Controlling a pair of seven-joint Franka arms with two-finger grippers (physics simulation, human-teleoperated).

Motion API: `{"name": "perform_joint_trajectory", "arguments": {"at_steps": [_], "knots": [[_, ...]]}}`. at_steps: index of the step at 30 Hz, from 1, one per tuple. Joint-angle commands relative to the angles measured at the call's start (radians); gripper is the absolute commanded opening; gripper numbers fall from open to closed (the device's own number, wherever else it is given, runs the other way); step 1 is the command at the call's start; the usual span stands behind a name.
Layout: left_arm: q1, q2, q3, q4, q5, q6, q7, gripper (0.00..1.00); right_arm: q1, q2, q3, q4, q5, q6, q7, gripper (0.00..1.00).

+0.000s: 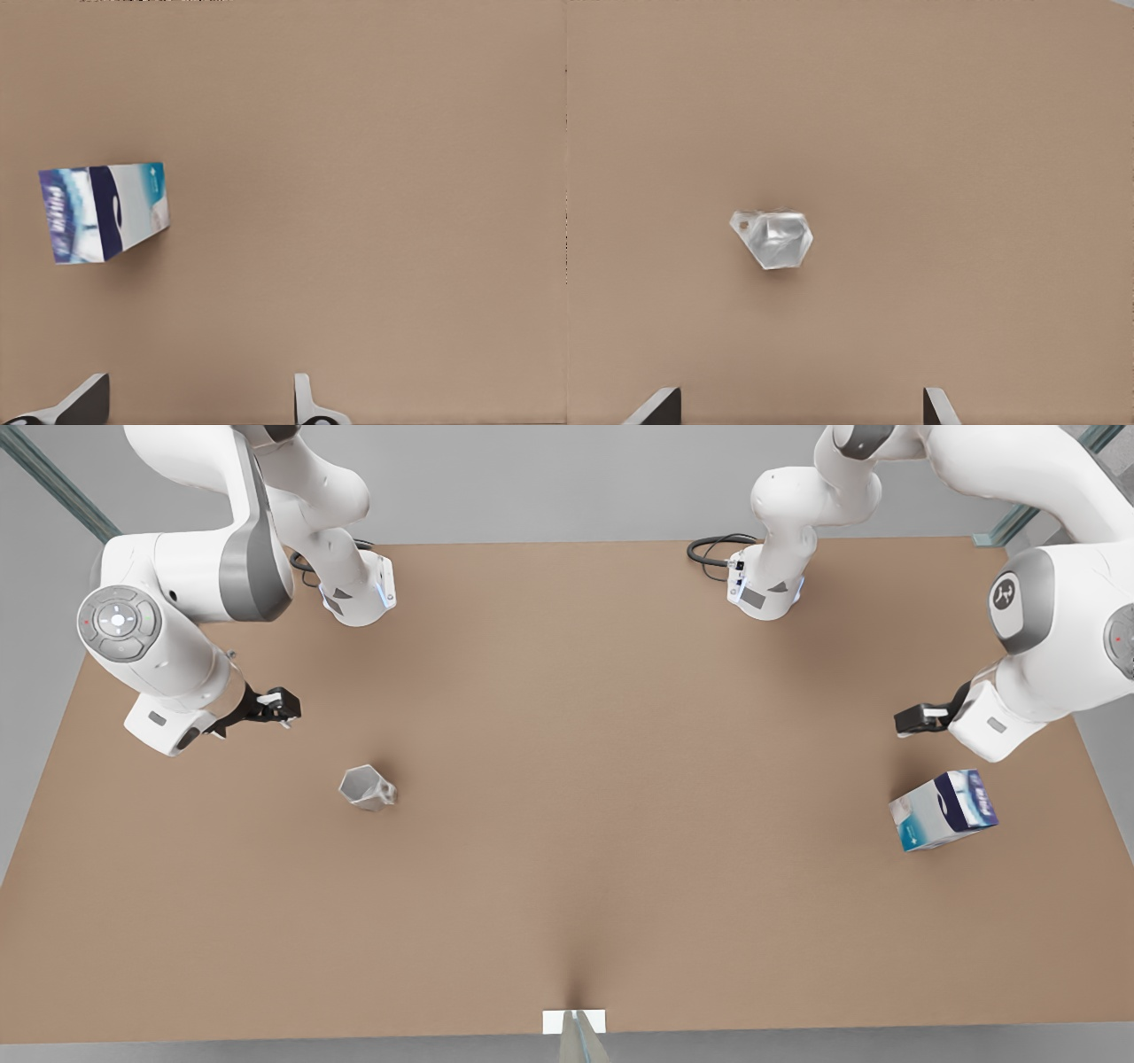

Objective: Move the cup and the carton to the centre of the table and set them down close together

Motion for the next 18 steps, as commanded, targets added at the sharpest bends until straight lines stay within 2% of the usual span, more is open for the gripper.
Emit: {"name": "perform_joint_trajectory", "arguments": {"at_steps": [1, 4, 7, 9, 14, 18], "knots": [[0.001, 0.001, 0.000, 0.000, -0.002, 0.001, 0.003, 1.00, 0.001, 0.000, -0.001, 0.000, 0.000, 0.000, 0.000, 1.00], [0.001, 0.002, 0.000, 0.000, 0.006, 0.001, -0.006, 1.00, -0.040, 0.107, -0.001, 0.000, 0.000, -0.005, 0.000, 1.00], [0.002, 0.002, 0.002, 0.000, 0.006, -0.001, -0.009, 1.00, -0.178, 0.182, 0.001, -0.074, 0.008, 0.017, -0.014, 1.00], [0.016, -0.004, 0.017, 0.008, 0.026, -0.001, -0.006, 1.00, -0.195, 0.187, -0.001, -0.173, 0.047, 0.089, 0.005, 1.00], [0.017, 0.032, 0.017, 0.043, 0.023, 0.004, -0.011, 1.00, -0.178, 0.212, 0.018, -0.274, 0.124, 0.186, 0.106, 1.00], [0.050, 0.027, 0.018, 0.054, 0.024, 0.005, -0.008, 1.00, -0.138, 0.159, 0.021, -0.480, 0.181, 0.434, 0.172, 1.00]]}}
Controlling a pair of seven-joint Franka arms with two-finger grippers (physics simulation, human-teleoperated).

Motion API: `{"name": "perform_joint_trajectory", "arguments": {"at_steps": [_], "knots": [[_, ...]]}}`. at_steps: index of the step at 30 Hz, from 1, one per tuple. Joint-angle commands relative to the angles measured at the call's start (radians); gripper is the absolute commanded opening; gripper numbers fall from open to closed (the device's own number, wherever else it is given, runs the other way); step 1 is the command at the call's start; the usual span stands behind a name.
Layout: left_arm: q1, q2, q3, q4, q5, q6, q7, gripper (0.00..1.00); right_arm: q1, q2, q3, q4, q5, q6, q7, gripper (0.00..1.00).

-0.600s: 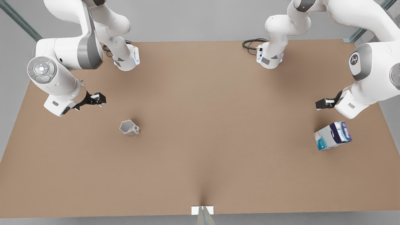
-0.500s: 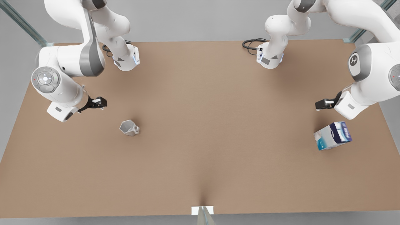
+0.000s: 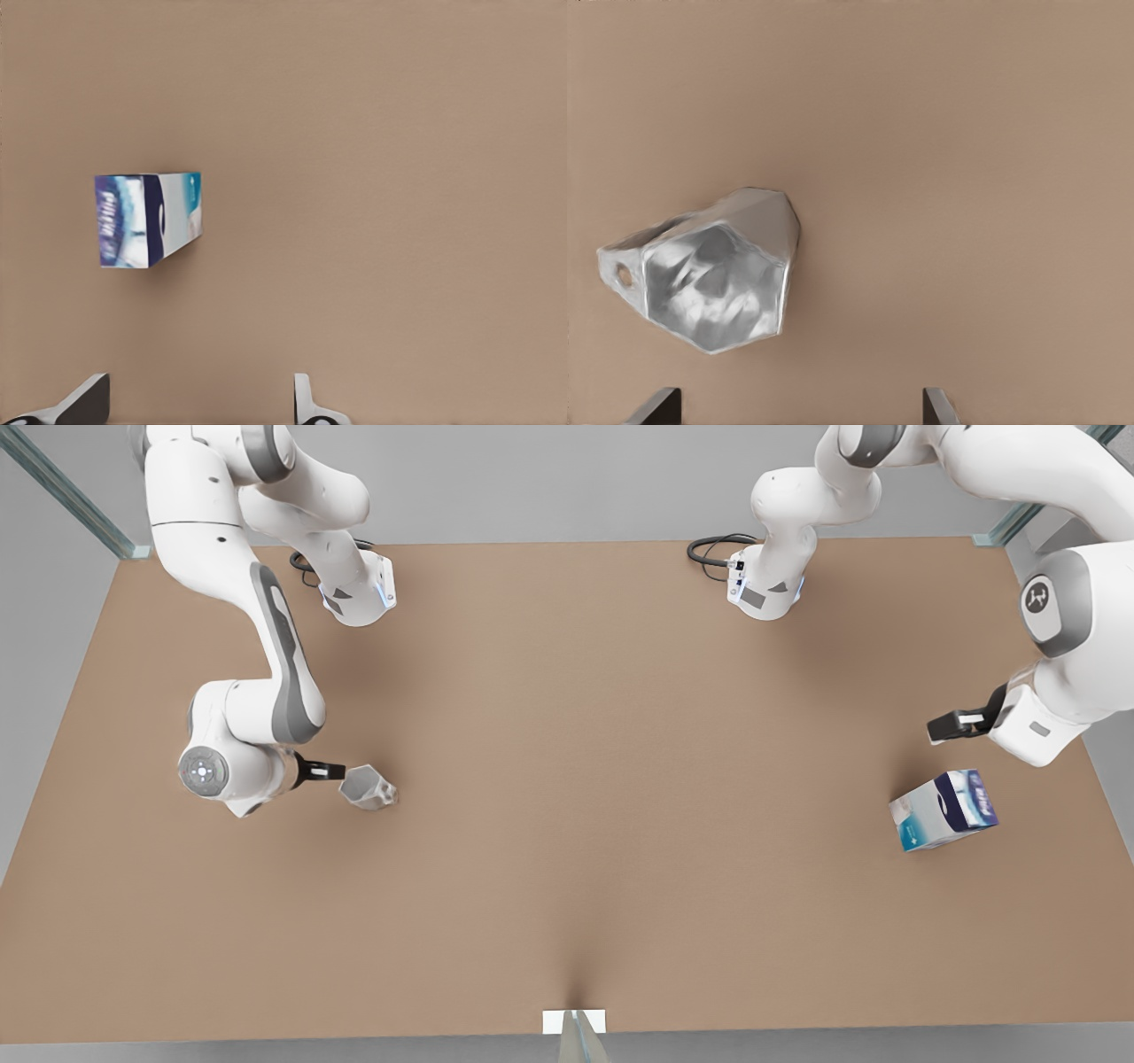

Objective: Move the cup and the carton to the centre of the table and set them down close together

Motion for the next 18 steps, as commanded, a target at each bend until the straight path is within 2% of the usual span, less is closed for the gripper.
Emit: {"name": "perform_joint_trajectory", "arguments": {"at_steps": [1, 9, 18], "knots": [[-0.001, 0.002, 0.000, 0.001, 0.002, 0.000, -0.002, 1.00, 0.002, 0.000, 0.000, -0.001, 0.006, 0.003, -0.001, 1.00], [0.010, 0.014, 0.000, -0.003, 0.002, 0.023, -0.003, 1.00, 0.015, 0.001, -0.002, -0.116, 0.064, 0.157, 0.029, 1.00], [0.007, 0.015, -0.003, -0.007, -0.001, 0.023, -0.003, 1.00, 0.002, 0.052, -0.003, -0.107, 0.086, 0.211, 0.034, 1.00]]}}
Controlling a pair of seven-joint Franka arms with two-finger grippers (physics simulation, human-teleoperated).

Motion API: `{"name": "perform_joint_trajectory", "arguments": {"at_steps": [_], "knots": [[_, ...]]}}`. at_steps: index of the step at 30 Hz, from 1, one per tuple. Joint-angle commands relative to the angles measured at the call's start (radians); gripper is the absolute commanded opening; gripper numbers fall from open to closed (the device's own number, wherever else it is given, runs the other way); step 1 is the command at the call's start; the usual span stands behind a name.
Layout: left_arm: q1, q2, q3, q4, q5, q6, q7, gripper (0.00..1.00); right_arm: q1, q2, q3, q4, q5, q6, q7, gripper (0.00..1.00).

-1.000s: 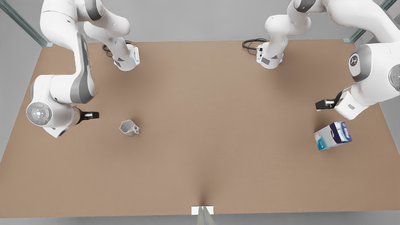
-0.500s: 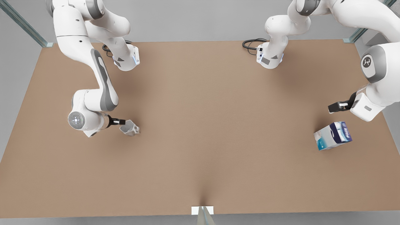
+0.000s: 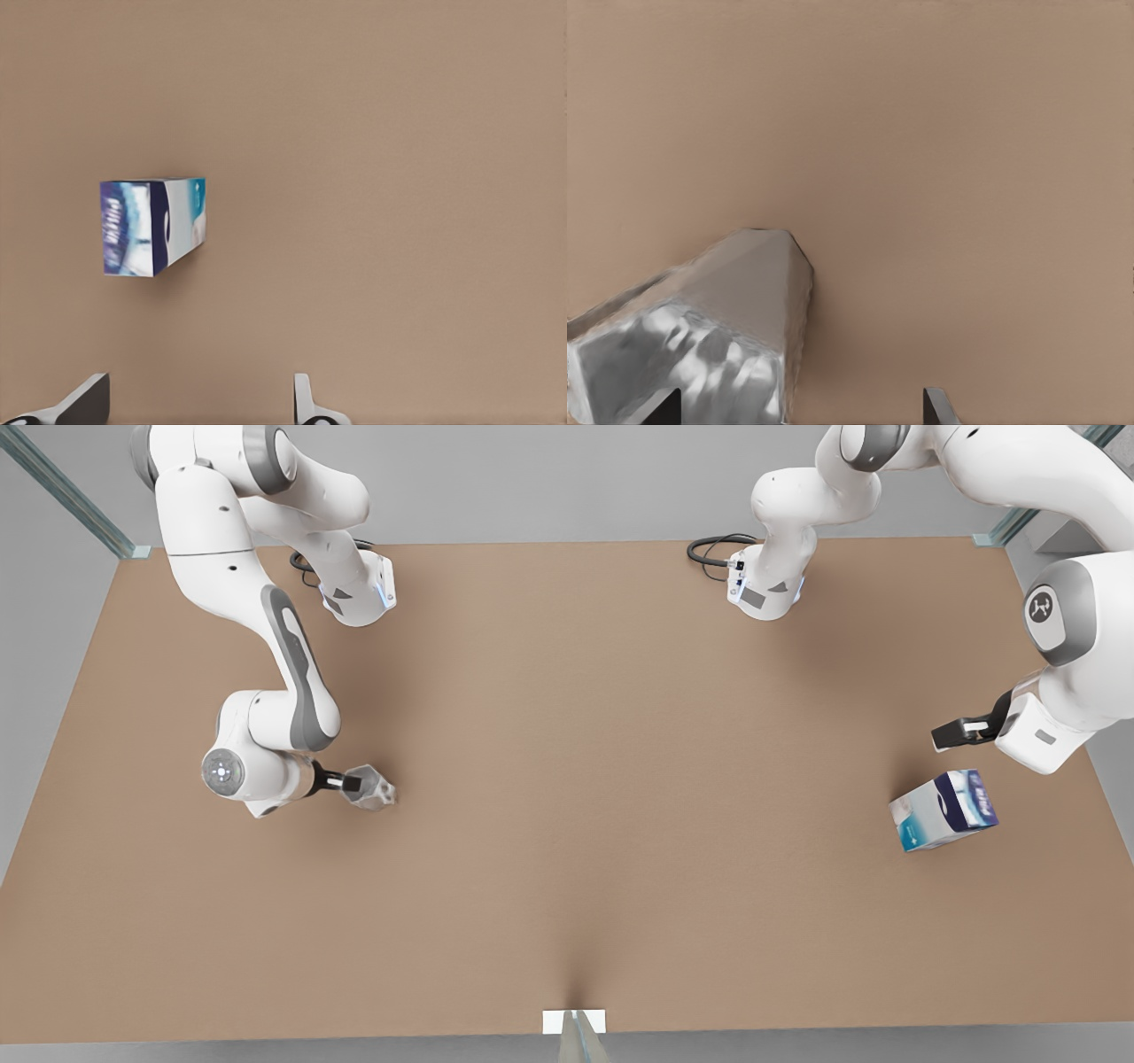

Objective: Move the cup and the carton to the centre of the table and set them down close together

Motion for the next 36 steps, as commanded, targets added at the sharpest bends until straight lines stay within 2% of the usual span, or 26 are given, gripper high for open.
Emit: {"name": "perform_joint_trajectory", "arguments": {"at_steps": [1, 7, 8, 10, 11, 14, 17, 20, 30, 32, 34, 35, 36], "knots": [[0.000, 0.002, 0.000, 0.000, -0.002, 0.001, 0.000, 1.00, 0.000, 0.004, 0.000, 0.000, 0.002, 0.002, 0.000, 1.00], [0.000, 0.005, 0.000, 0.000, -0.003, 0.001, 0.000, 1.00, 0.009, 0.041, 0.002, 0.000, 0.017, 0.015, 0.000, 1.00], [0.000, 0.005, 0.000, 0.000, -0.002, 0.001, 0.000, 1.00, 0.011, 0.049, 0.002, 0.000, 0.037, 0.015, -0.002, 0.80], [-0.002, 0.011, 0.000, 0.002, 0.000, 0.001, 0.000, 1.00, 0.011, 0.062, 0.002, 0.000, 0.038, 0.015, -0.005, 0.47], [-0.002, 0.014, 0.000, 0.002, 0.000, 0.001, 0.000, 1.00, 0.011, 0.065, 0.002, 0.000, 0.048, 0.014, -0.006, 0.37], [-0.003, 0.022, 0.000, 0.003, 0.001, 0.004, -0.002, 1.00, 0.011, 0.073, 0.003, 0.000, 0.052, 0.014, -0.009, 0.26], [-0.002, 0.024, 0.000, 0.003, 0.003, 0.007, -0.002, 1.00, 0.014, 0.072, 0.003, -0.002, 0.052, 0.002, -0.009, 0.26], [0.001, 0.025, 0.000, 0.005, 0.001, 0.009, -0.002, 1.00, 0.014, 0.085, 0.003, 0.000, 0.051, 0.009, -0.017, 0.21], [0.000, 0.025, 0.000, 0.005, 0.001, 0.013, -0.002, 1.00, 0.014, 0.062, 0.021, 0.023, 0.052, -0.004, -0.005, 0.21], [0.000, 0.033, 0.000, 0.005, 0.001, 0.013, -0.002, 1.00, 0.032, 0.081, 0.104, 0.176, 0.054, -0.058, -0.002, 0.21], [0.001, 0.033, 0.000, 0.005, 0.001, 0.015, -0.002, 1.00, 0.208, 0.229, 0.104, 0.448, 0.103, -0.057, -0.005, 0.21], [0.003, 0.033, 0.000, 0.005, 0.003, 0.015, -0.002, 1.00, 0.293, 0.312, 0.087, 0.582, 0.135, -0.055, 0.000, 0.21], [0.009, 0.031, 0.002, 0.005, 0.003, 0.030, -0.002, 1.00, 0.423, 0.409, 0.002, 0.744, 0.221, -0.052, 0.008, 0.21]]}}
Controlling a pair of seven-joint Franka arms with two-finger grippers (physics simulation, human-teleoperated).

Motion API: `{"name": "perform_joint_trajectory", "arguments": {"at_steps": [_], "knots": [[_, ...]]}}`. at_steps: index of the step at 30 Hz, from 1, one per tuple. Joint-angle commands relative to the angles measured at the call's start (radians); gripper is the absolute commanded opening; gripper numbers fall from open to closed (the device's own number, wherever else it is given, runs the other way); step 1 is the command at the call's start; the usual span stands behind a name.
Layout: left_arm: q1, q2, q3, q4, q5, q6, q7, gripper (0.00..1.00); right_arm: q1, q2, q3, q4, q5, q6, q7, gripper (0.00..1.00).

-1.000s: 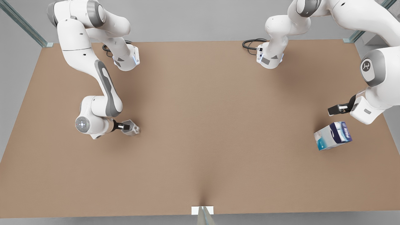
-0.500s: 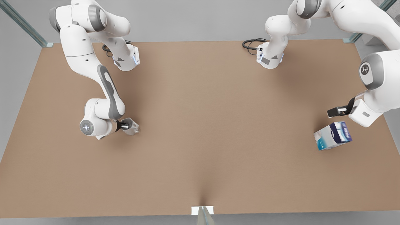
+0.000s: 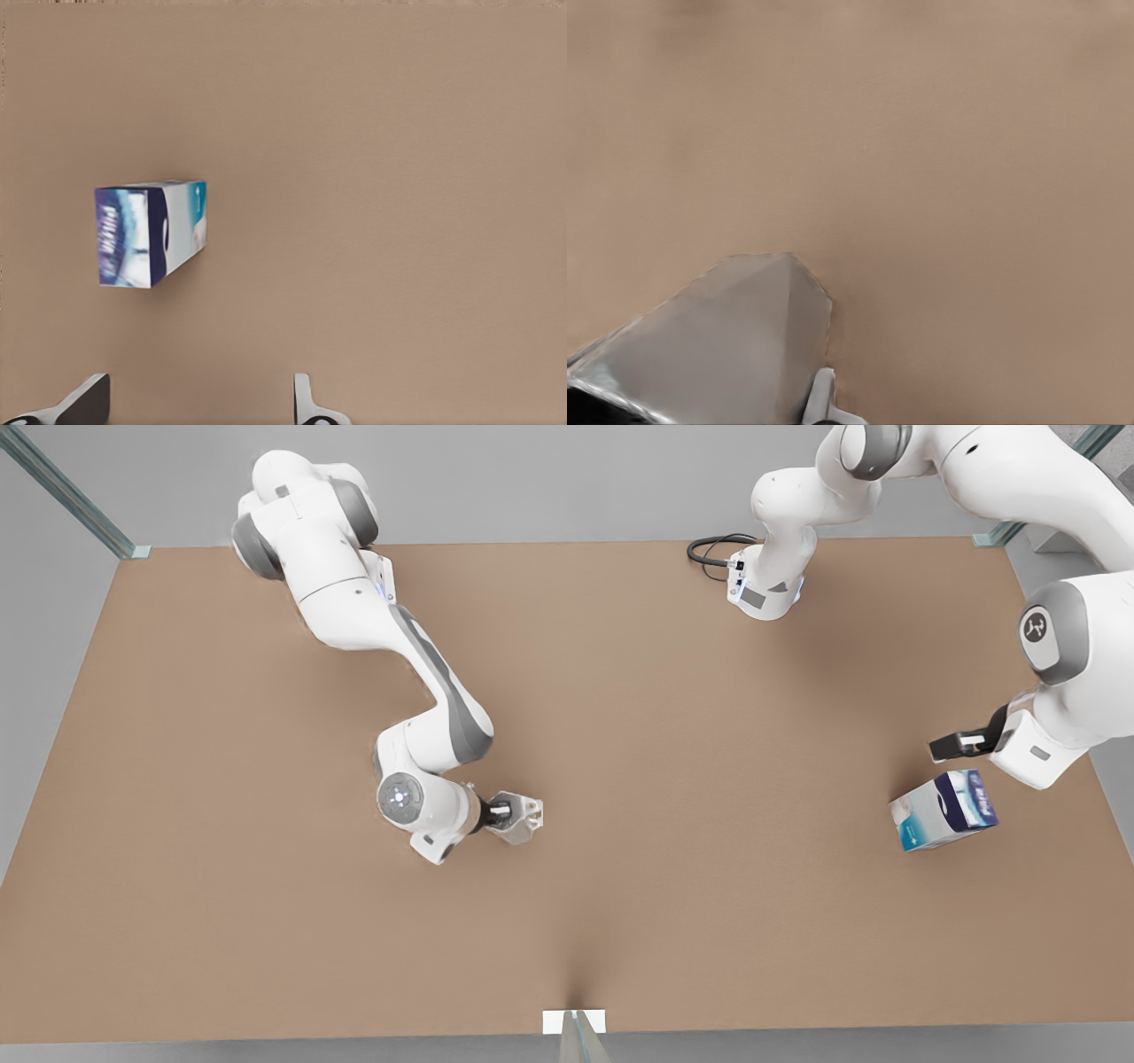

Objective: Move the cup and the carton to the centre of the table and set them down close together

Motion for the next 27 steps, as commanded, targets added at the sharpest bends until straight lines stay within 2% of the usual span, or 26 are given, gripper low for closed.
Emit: {"name": "perform_joint_trajectory", "arguments": {"at_steps": [1, 2, 4, 7, 8, 9, 10, 11, 14, 16, 20, 24, 25, 26, 27], "knots": [[0.013, -0.002, 0.000, 0.000, 0.000, 0.005, -0.001, 1.00, 0.042, 0.033, -0.049, 0.041, 0.039, 0.000, 0.004, 0.21], [0.045, -0.002, 0.000, 0.002, 0.000, 0.027, 0.001, 1.00, 0.119, 0.119, -0.143, 0.134, 0.130, 0.003, 0.010, 0.22], [0.122, 0.000, 0.000, 0.000, 0.000, 0.054, 0.001, 1.00, 0.129, 0.245, -0.206, 0.260, 0.161, 0.033, 0.024, 0.22], [0.154, 0.024, 0.000, 0.000, -0.008, 0.094, -0.013, 1.00, 0.124, 0.294, -0.209, 0.306, 0.162, 0.078, 0.033, 0.22], [0.150, 0.035, -0.001, -0.005, -0.005, 0.099, -0.011, 1.00, 0.125, 0.296, -0.223, 0.308, 0.162, 0.076, 0.041, 0.27], [0.147, 0.049, -0.006, -0.006, 0.004, 0.094, 0.025, 1.00, 0.127, 0.296, -0.224, 0.308, 0.162, 0.078, 0.044, 0.43], [0.145, 0.064, -0.012, -0.009, 0.010, 0.093, 0.102, 1.00, 0.129, 0.296, -0.224, 0.308, 0.162, 0.078, 0.044, 0.70], [0.148, 0.061, -0.012, -0.003, 0.015, 0.099, 0.113, 1.00, 0.130, 0.296, -0.237, 0.308, 0.162, 0.090, 0.043, 0.82], [0.223, 0.054, -0.003, 0.006, 0.012, 0.139, 0.318, 1.00, 0.130, 0.296, -0.238, 0.308, 0.162, 0.090, 0.043, 0.97], [0.243, 0.064, -0.001, -0.005, 0.013, 0.199, 0.329, 1.00, 0.130, 0.296, -0.238, 0.308, 0.162, 0.090, 0.043, 1.00], [0.236, 0.127, -0.003, -0.026, 0.006, 0.243, 0.321, 1.00, 0.130, 0.291, -0.233, 0.306, 0.164, 0.081, 0.043, 1.00], [0.187, 0.130, -0.004, -0.066, 0.009, 0.262, 0.325, 1.00, 0.132, 0.169, -0.217, 0.242, 0.167, 0.007, 0.046, 1.00], [0.179, 0.129, -0.004, -0.074, 0.010, 0.263, 0.325, 1.00, 0.125, 0.074, -0.221, 0.194, 0.151, -0.126, 0.056, 1.00], [0.179, 0.129, -0.004, -0.080, 0.010, 0.265, 0.323, 1.00, 0.084, -0.023, -0.259, 0.188, -0.024, -0.348, 0.040, 1.00], [0.179, 0.130, -0.004, -0.080, 0.010, 0.265, 0.323, 1.00, 0.009, -0.149, -0.261, 0.187, -0.284, -0.468, -0.146, 1.00]]}}
